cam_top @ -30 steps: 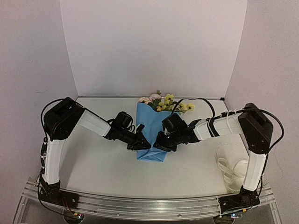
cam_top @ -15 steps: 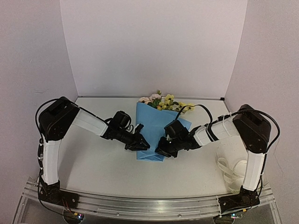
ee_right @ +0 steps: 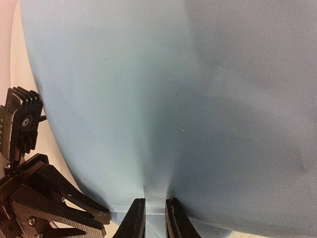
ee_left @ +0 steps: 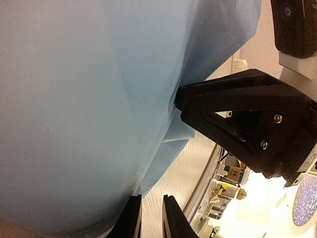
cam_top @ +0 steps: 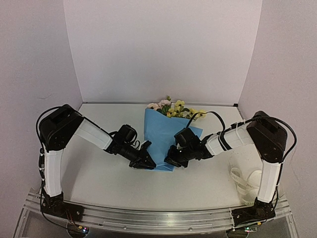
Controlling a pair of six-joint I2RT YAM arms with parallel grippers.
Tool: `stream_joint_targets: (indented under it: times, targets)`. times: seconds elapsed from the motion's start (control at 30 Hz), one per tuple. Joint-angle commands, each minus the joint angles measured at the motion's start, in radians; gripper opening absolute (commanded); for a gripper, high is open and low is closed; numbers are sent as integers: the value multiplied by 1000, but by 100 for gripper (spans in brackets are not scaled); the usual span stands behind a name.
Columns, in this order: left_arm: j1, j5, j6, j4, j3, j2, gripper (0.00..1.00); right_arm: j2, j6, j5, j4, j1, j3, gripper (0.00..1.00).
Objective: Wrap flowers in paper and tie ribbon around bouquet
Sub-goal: Press the fold line on the folded wrapping paper.
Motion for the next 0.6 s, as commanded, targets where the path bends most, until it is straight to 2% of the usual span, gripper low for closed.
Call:
stream_joint_targets:
  times: [0.0,0.07,0.2,0.4,0.57]
  targets:
    - [18,-41,-67,40,-56,17,16,-3,-36,32,-81,0,-2,17]
    - [23,-18,-96,101,-69,-31,17,-7,-49,41,-119,0,14,18]
    - [29,-35,-47,25,-19,-89,19,0,-56,41,-143,0,29,17]
    - [36,-19,-59,50,-39,-73,18,2,-63,51,-166,0,39,17]
    - [33,-29,-35,-14,-40,-24,16,3,-75,54,-189,1,60,17]
